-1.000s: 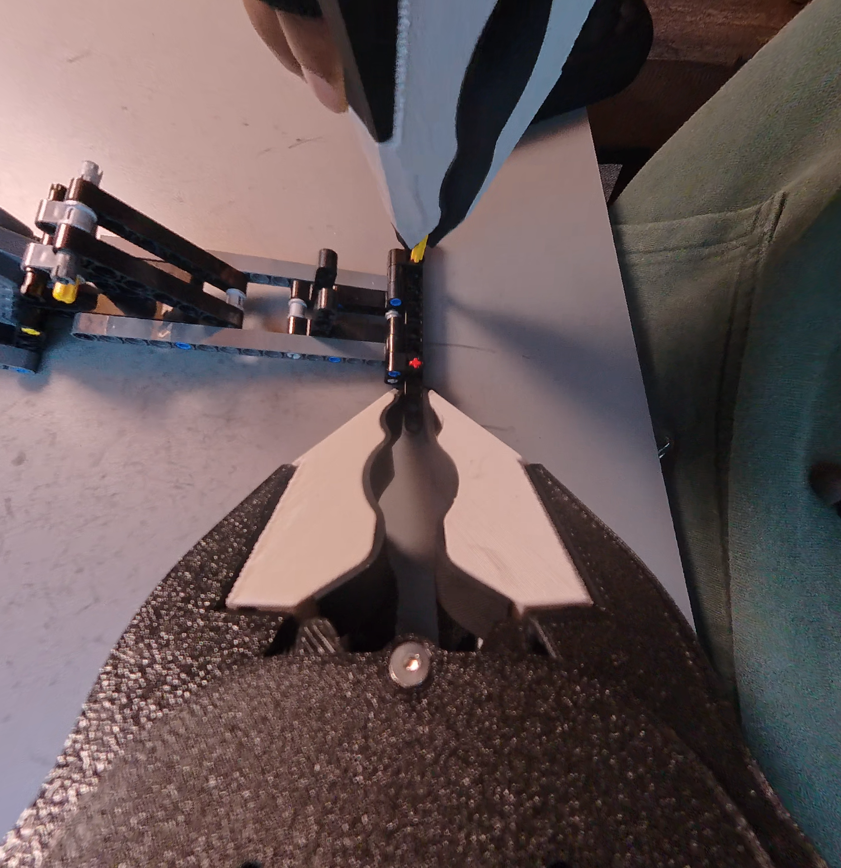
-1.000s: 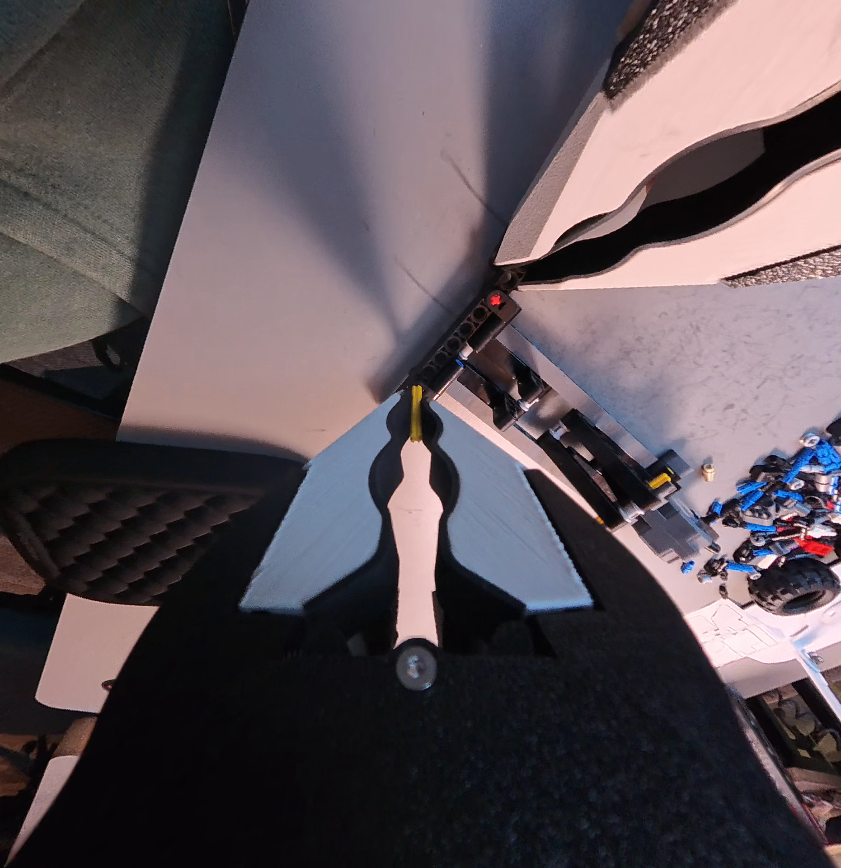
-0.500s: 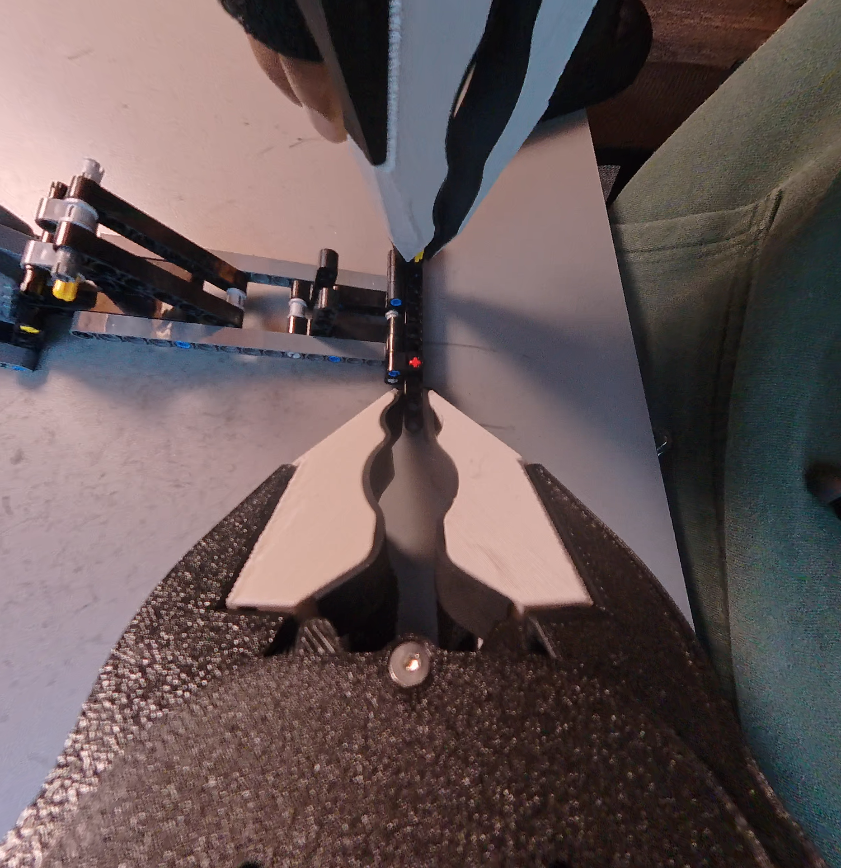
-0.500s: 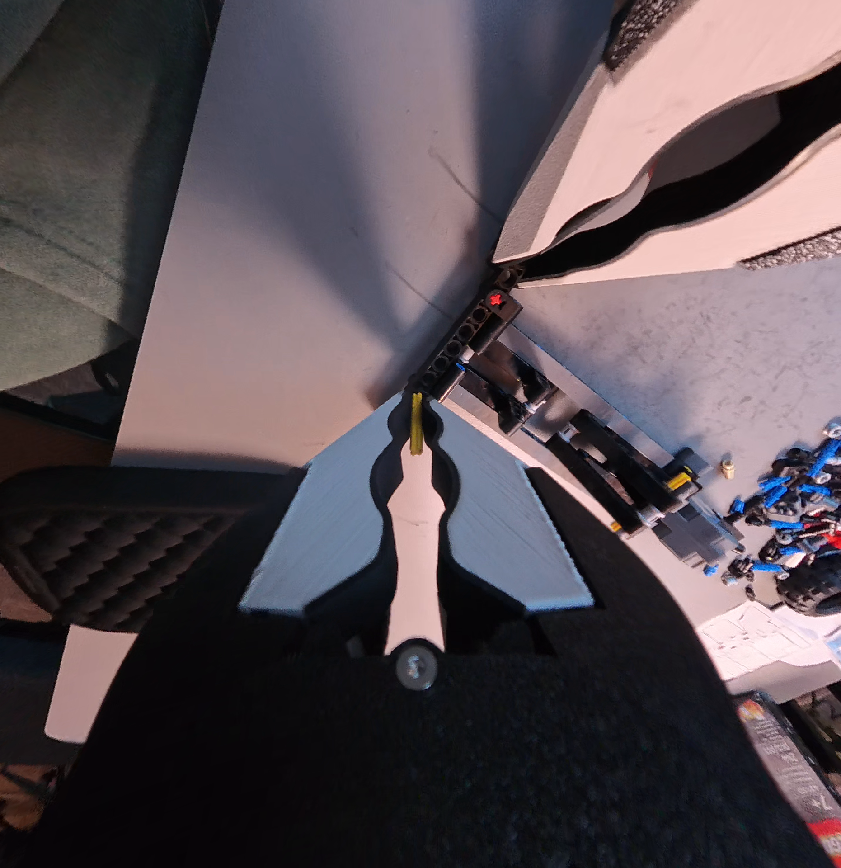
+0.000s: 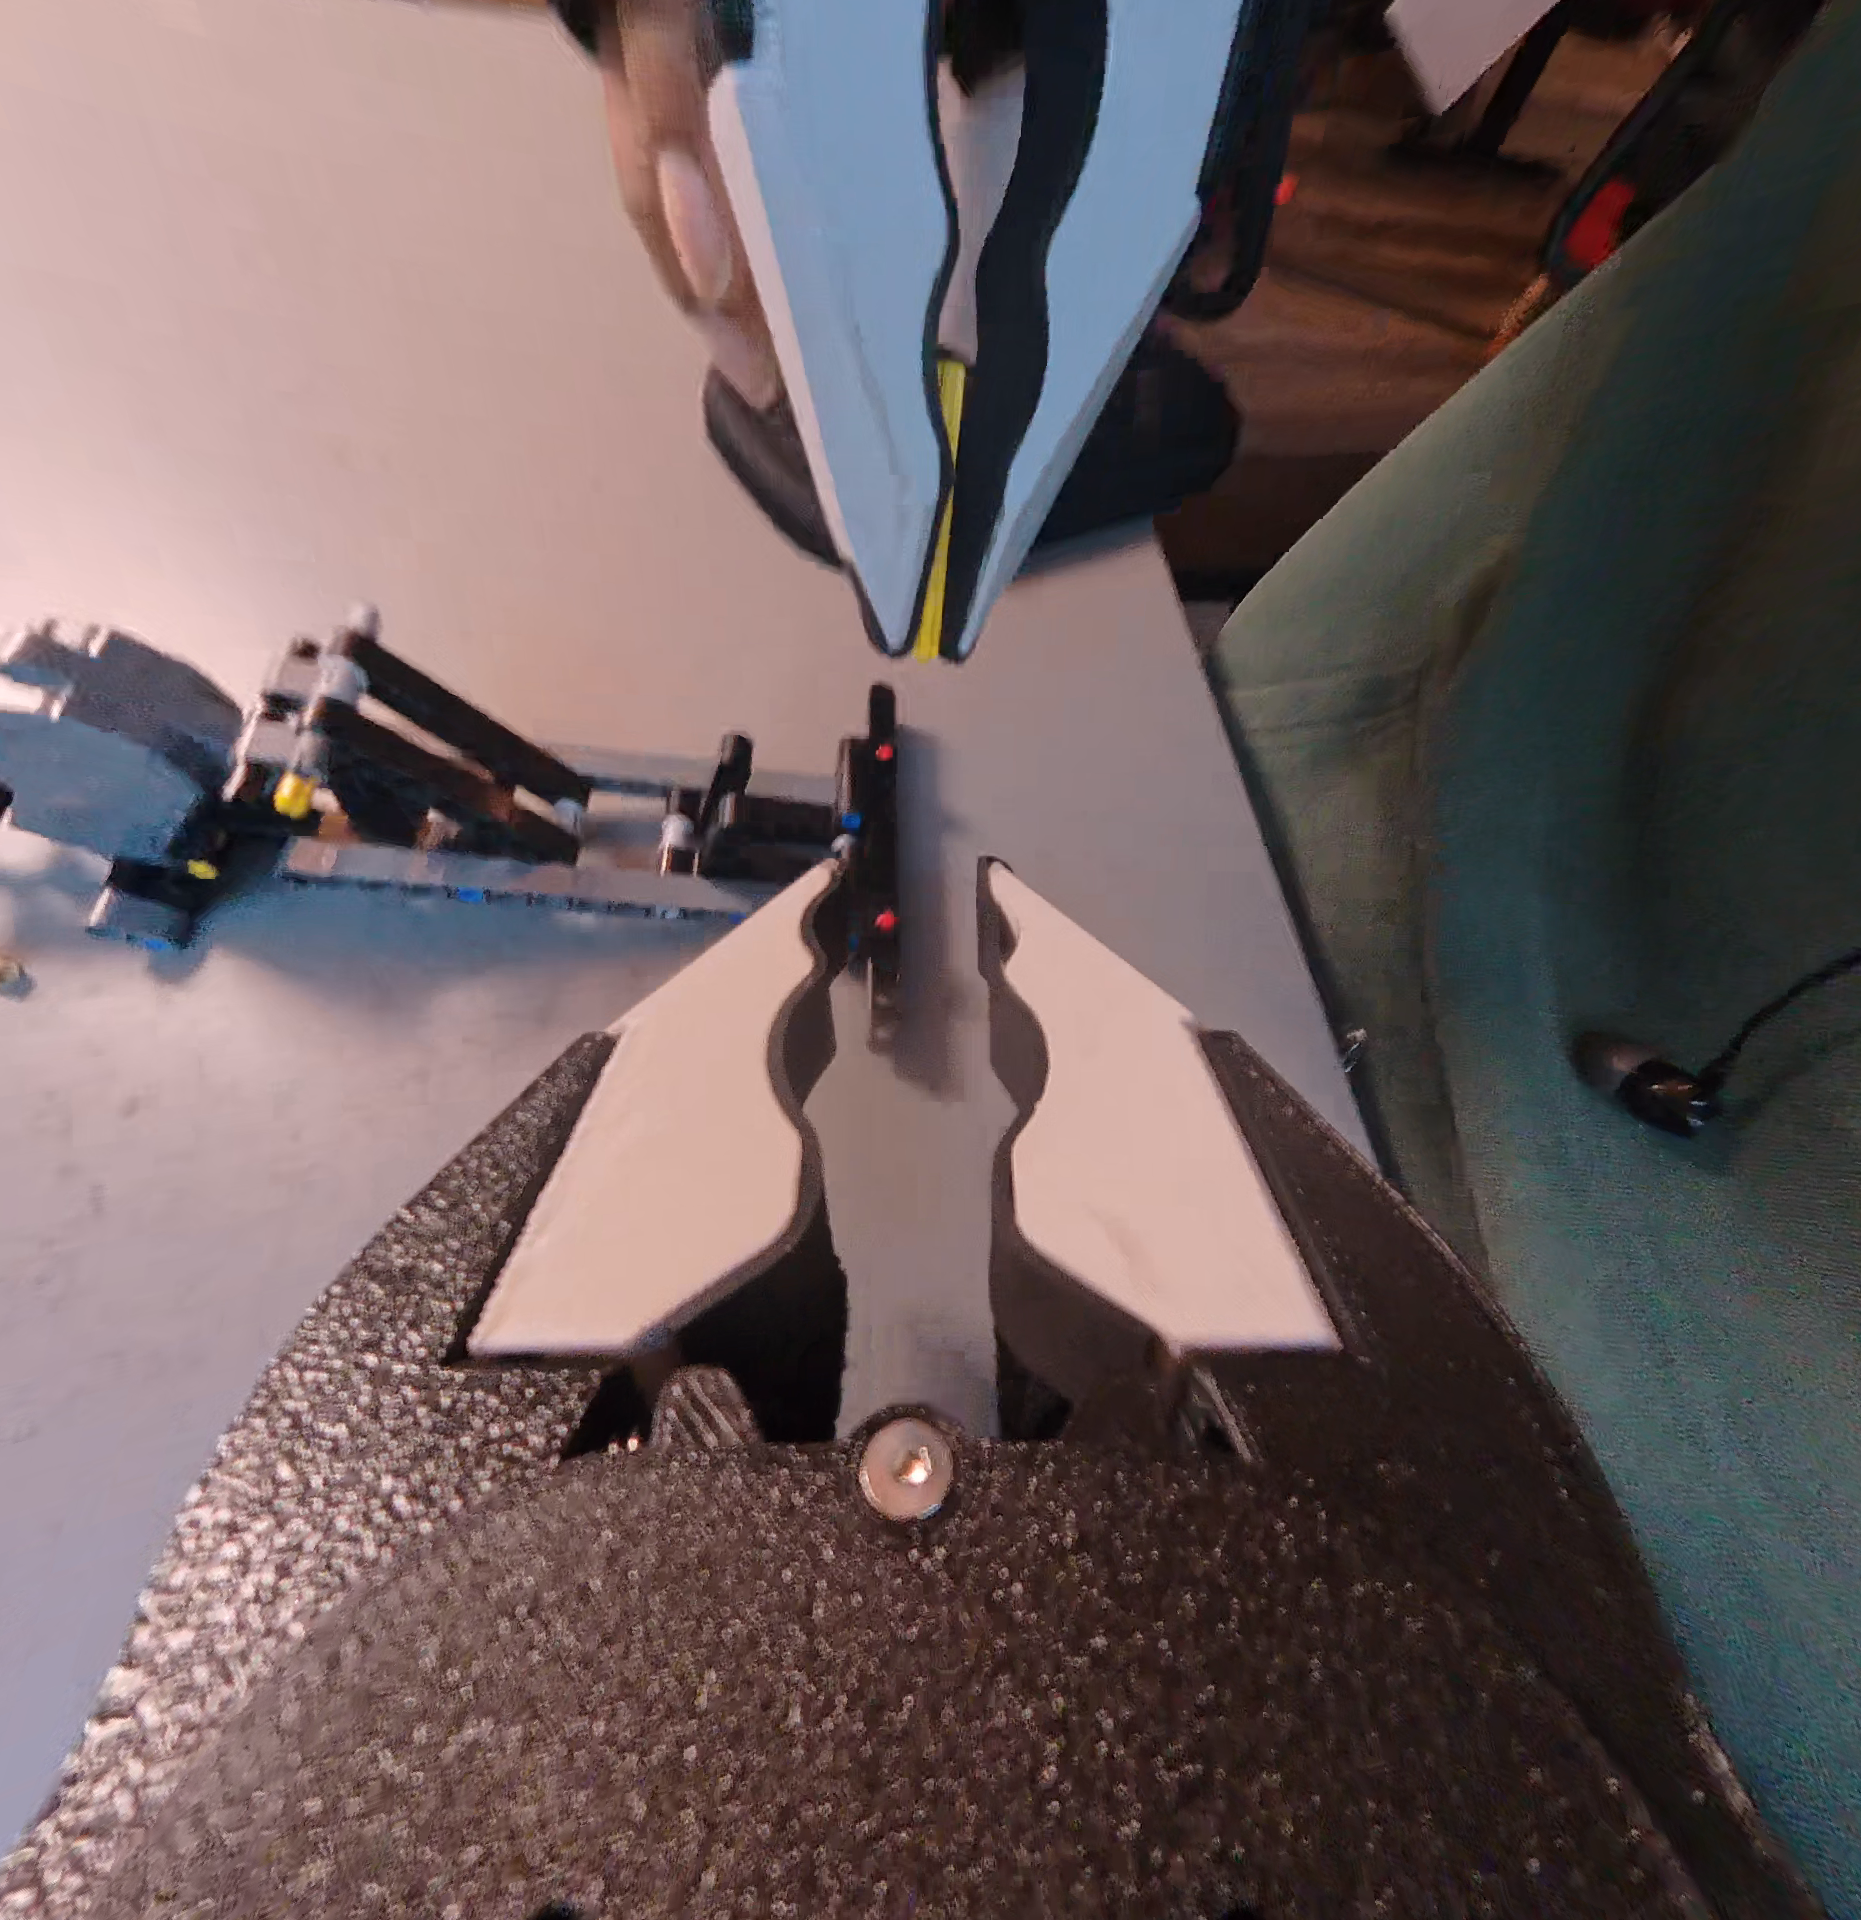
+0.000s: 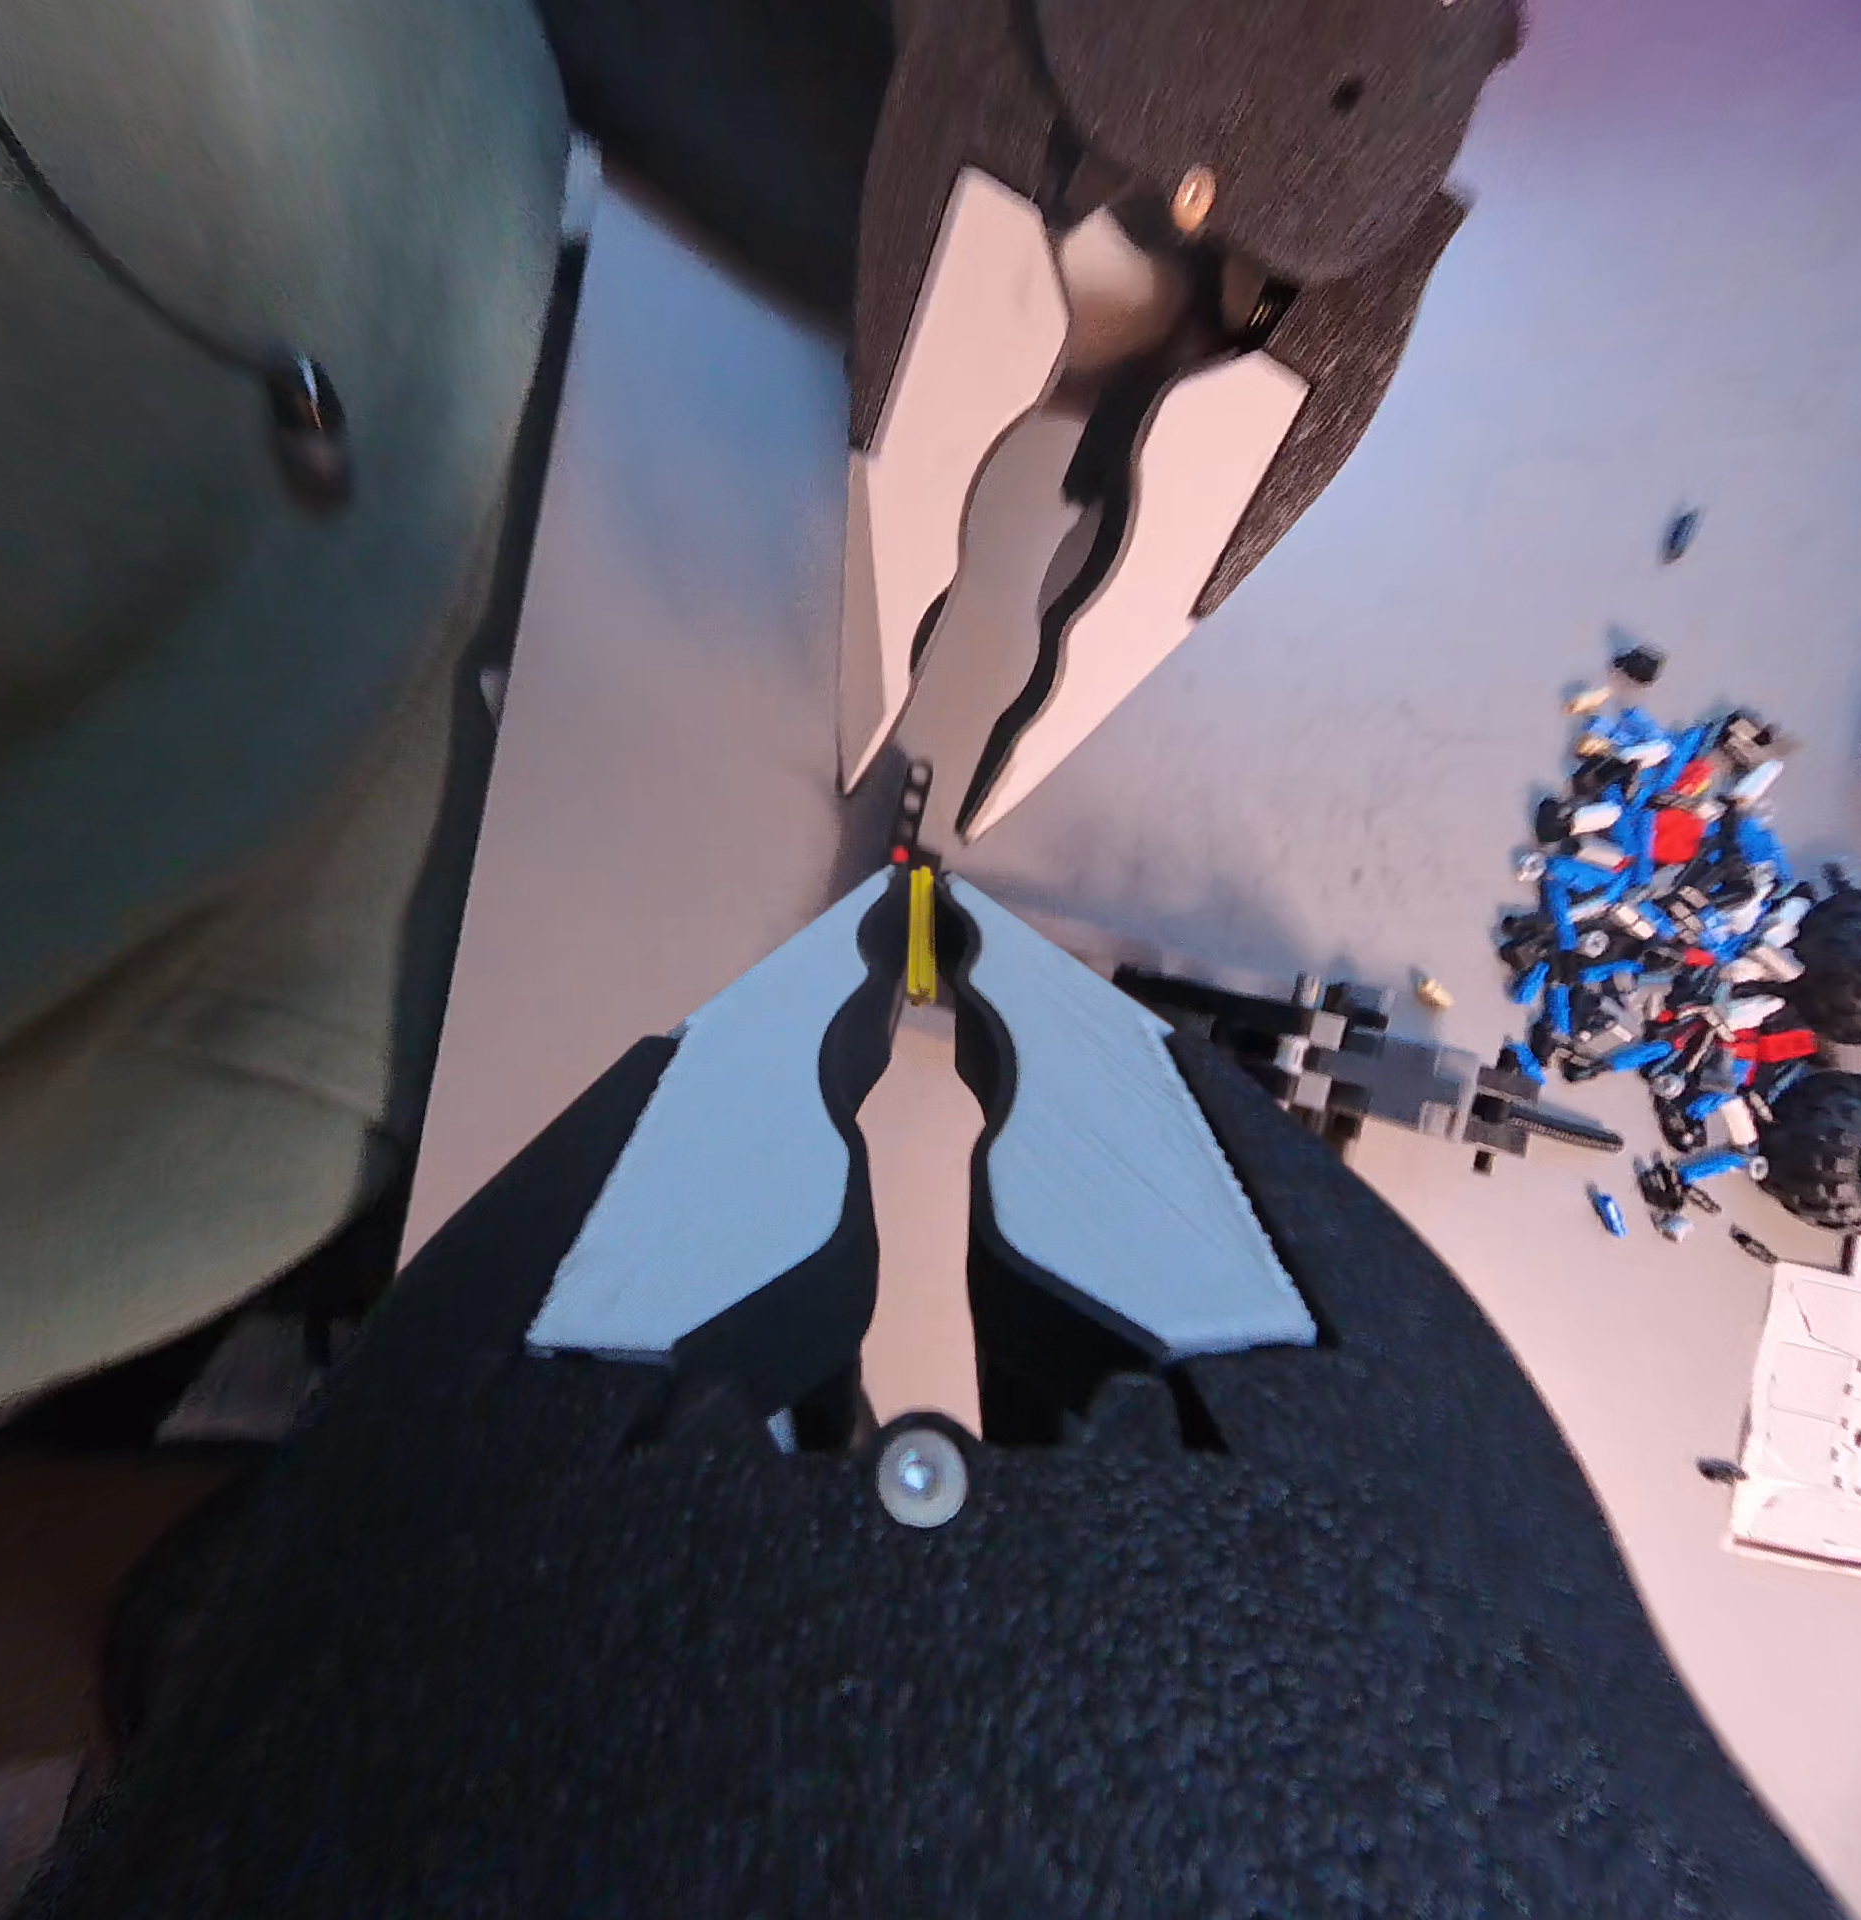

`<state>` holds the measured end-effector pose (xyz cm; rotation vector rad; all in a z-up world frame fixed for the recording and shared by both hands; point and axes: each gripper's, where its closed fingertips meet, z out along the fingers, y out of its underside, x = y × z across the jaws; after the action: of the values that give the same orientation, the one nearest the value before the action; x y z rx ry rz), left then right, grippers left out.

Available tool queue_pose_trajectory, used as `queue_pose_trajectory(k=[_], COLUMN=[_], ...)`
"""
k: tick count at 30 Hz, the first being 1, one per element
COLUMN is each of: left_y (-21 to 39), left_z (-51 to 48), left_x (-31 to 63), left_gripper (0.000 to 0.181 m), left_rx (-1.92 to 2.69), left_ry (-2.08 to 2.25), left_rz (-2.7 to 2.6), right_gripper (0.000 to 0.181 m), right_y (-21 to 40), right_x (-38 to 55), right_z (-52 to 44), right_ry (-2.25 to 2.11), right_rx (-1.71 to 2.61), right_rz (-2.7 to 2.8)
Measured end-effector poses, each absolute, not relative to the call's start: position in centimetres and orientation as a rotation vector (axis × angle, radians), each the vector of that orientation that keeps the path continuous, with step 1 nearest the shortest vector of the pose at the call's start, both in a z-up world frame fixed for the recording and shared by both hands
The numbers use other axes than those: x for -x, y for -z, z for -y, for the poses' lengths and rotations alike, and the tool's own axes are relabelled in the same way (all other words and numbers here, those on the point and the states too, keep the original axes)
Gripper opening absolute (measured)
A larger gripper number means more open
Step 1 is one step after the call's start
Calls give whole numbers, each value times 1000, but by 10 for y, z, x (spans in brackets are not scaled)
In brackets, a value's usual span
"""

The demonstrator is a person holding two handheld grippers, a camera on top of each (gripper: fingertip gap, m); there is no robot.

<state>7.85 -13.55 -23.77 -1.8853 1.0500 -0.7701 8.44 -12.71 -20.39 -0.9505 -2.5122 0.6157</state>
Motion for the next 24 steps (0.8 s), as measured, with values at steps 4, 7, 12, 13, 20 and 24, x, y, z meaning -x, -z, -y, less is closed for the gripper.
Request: queue_pose_trajectory(k=[4,7,12,13,20,24], left_y=[200,181,158,154,138,138], left_z=[150,155,161,161,156,153], left_x=[-93,-94,-88,-86,-74,-71], left_gripper=[16,15,13,13,7,7], left_rx=[1692,1644,1562,1538,1435,1429], left_ry=[1009,1245,1617,1690,1959,1993], left_rz=[-1004,-903,-729,-686,-486,-443], right_gripper=[3,3,4,3,3,3], right_y=[185,177,161,158,148,147], right_x=[-76,-76,-69,-68,-59,-55], right_z=[145,153,158,158,157,154], right_ry=[-786,-802,-767,-763,-705,-698], right_rx=[902,832,698,682,592,605], right_rz=[2340,2286,2213,2197,2133,2099])
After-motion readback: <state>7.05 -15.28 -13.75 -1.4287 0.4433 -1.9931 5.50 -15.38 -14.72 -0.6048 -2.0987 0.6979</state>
